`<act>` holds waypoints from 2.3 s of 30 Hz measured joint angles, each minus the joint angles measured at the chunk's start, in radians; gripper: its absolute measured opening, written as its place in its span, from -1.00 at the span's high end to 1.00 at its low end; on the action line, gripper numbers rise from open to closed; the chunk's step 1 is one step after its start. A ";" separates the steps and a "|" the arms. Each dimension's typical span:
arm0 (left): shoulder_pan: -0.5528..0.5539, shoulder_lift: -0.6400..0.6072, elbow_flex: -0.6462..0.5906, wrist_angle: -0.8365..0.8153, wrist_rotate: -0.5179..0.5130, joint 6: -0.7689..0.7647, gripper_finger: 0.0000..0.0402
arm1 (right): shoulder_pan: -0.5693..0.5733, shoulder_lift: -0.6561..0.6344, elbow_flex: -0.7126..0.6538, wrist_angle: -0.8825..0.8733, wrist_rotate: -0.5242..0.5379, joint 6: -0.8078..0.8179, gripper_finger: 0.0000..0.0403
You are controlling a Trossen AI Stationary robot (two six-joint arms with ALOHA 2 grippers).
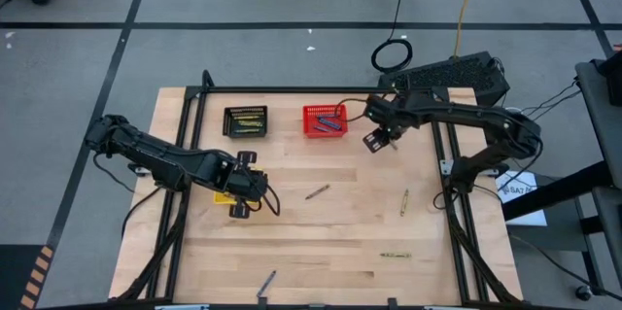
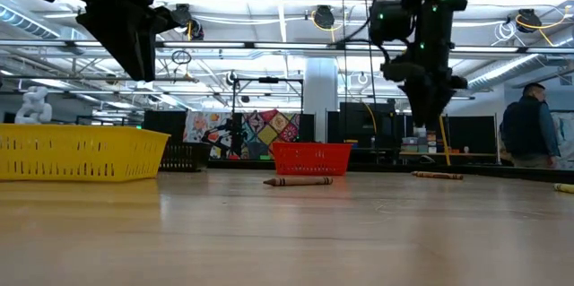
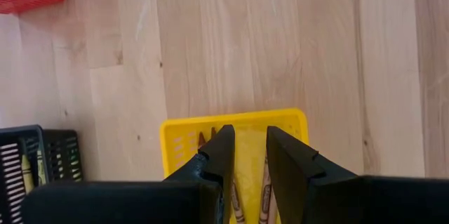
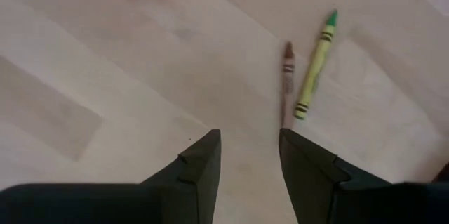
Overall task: Sort crayons
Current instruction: Put the brown crayon into the yellow basket
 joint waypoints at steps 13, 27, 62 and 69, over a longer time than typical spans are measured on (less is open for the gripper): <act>0.000 0.000 0.000 -0.001 0.000 0.008 0.61 | -0.123 0.080 -0.125 0.187 -0.023 -0.122 0.34; 0.000 0.000 0.000 -0.001 0.000 0.006 0.61 | -0.190 0.082 -0.144 0.306 -0.100 -0.242 0.34; 0.000 0.000 0.000 0.003 0.000 0.001 0.61 | -0.206 0.237 -0.142 0.297 -0.144 -0.233 0.67; 0.000 0.000 0.000 0.003 0.000 0.004 0.61 | -0.206 0.238 -0.143 0.296 -0.153 -0.210 0.93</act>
